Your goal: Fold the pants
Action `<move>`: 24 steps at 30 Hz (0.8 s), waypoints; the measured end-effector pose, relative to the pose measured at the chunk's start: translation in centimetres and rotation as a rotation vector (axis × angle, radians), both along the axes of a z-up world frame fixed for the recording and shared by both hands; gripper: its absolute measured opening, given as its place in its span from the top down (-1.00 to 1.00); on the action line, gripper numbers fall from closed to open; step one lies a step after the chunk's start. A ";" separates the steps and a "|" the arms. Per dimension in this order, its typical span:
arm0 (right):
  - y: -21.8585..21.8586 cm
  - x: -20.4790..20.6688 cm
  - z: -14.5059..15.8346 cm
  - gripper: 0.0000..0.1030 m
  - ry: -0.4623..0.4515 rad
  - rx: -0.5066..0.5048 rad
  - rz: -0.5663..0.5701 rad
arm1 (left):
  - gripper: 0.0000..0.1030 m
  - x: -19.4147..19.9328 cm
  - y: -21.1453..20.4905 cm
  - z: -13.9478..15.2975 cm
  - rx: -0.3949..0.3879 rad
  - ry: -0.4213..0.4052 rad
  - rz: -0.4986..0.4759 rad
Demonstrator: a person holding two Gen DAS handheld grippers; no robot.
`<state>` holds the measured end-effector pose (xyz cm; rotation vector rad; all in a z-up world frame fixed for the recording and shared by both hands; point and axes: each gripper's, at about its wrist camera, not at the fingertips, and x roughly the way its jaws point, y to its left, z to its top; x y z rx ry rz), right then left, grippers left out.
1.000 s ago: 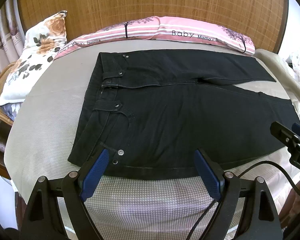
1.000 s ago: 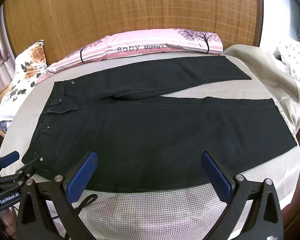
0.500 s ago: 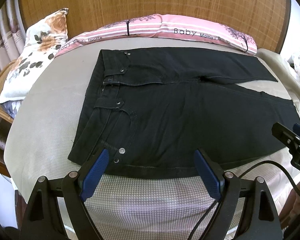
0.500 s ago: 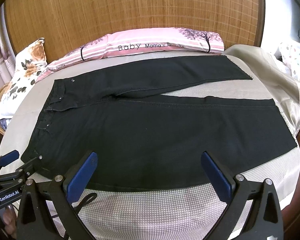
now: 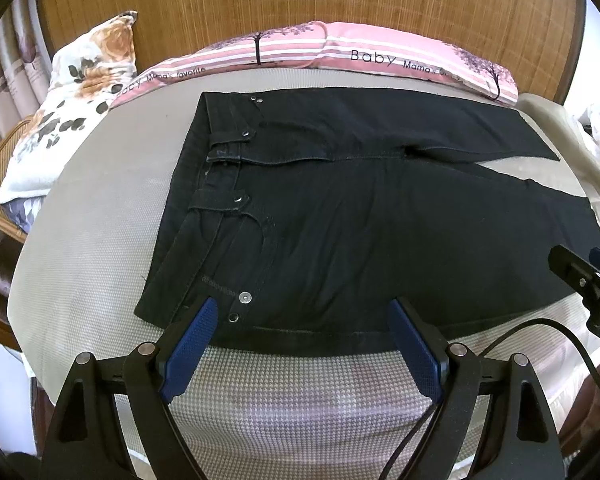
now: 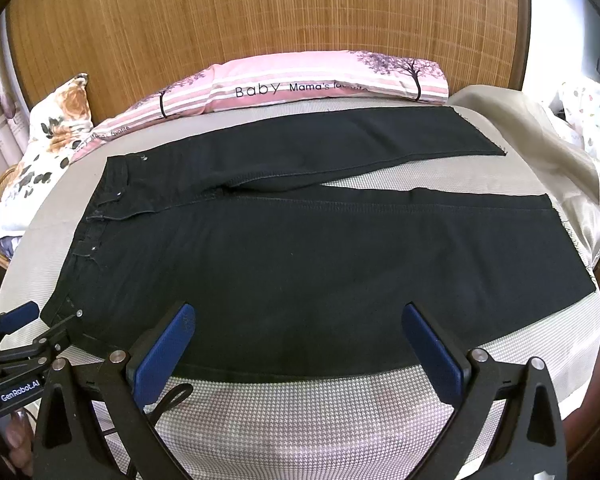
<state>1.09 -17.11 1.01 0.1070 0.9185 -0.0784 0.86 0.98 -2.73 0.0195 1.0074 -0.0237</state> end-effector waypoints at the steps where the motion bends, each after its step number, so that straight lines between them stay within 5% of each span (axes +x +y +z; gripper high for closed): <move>1: 0.0 0.0 0.0 -0.99 0.001 0.000 0.000 | -0.69 0.0 0.0 0.0 0.001 0.001 0.000; 24: -0.2 0.2 -0.6 -0.99 0.009 0.003 -0.003 | -0.69 0.4 0.0 -0.4 0.003 0.008 0.001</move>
